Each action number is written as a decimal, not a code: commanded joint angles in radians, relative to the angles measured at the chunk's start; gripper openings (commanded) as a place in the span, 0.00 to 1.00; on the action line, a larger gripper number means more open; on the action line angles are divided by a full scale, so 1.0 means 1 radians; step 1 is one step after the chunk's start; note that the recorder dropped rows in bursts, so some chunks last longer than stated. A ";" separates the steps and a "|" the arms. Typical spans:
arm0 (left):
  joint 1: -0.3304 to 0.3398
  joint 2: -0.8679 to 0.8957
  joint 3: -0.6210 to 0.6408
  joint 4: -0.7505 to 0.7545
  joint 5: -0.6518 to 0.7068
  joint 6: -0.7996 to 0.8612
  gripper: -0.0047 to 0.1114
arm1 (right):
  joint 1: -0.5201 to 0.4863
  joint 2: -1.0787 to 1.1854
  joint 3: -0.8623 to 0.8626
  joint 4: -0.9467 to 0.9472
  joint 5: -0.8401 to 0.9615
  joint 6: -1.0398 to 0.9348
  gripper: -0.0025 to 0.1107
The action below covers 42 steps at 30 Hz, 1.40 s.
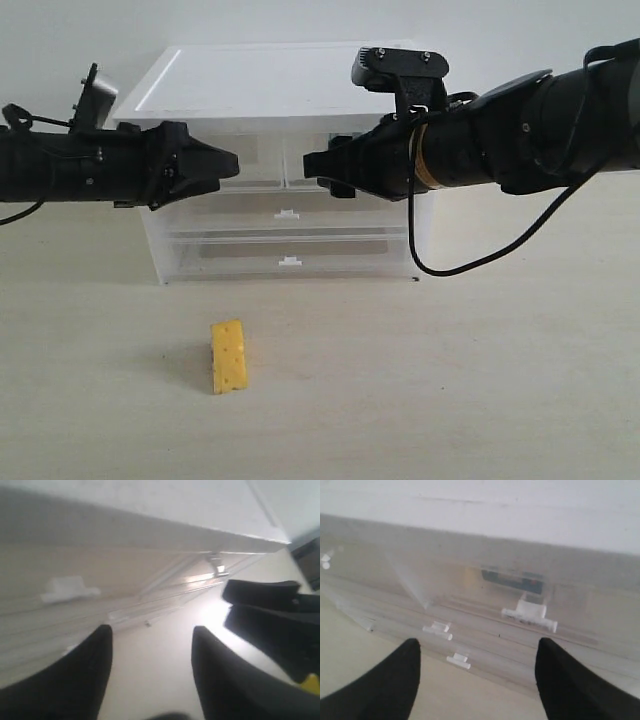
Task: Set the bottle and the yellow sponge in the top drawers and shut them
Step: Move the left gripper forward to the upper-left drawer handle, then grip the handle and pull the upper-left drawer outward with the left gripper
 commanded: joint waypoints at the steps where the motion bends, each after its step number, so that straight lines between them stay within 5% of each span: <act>1: 0.063 0.067 -0.005 -0.054 0.263 -0.025 0.43 | -0.003 -0.004 0.004 0.000 -0.007 -0.012 0.55; 9: 0.147 0.215 -0.046 -0.054 0.382 -0.078 0.43 | -0.003 -0.004 0.004 0.000 -0.008 -0.012 0.55; 21: 0.142 0.250 -0.176 -0.054 0.382 -0.152 0.43 | -0.003 0.094 -0.019 0.000 0.197 -0.044 0.55; 30: 0.144 0.251 -0.196 -0.054 0.371 -0.146 0.42 | -0.003 0.134 -0.114 0.000 0.186 -0.041 0.55; 36: 0.144 0.251 -0.203 -0.054 0.382 -0.090 0.07 | -0.003 0.134 -0.114 0.000 0.194 -0.043 0.55; 42: 0.144 0.246 -0.196 -0.037 0.382 -0.073 0.07 | -0.003 0.134 -0.114 0.000 0.201 -0.043 0.55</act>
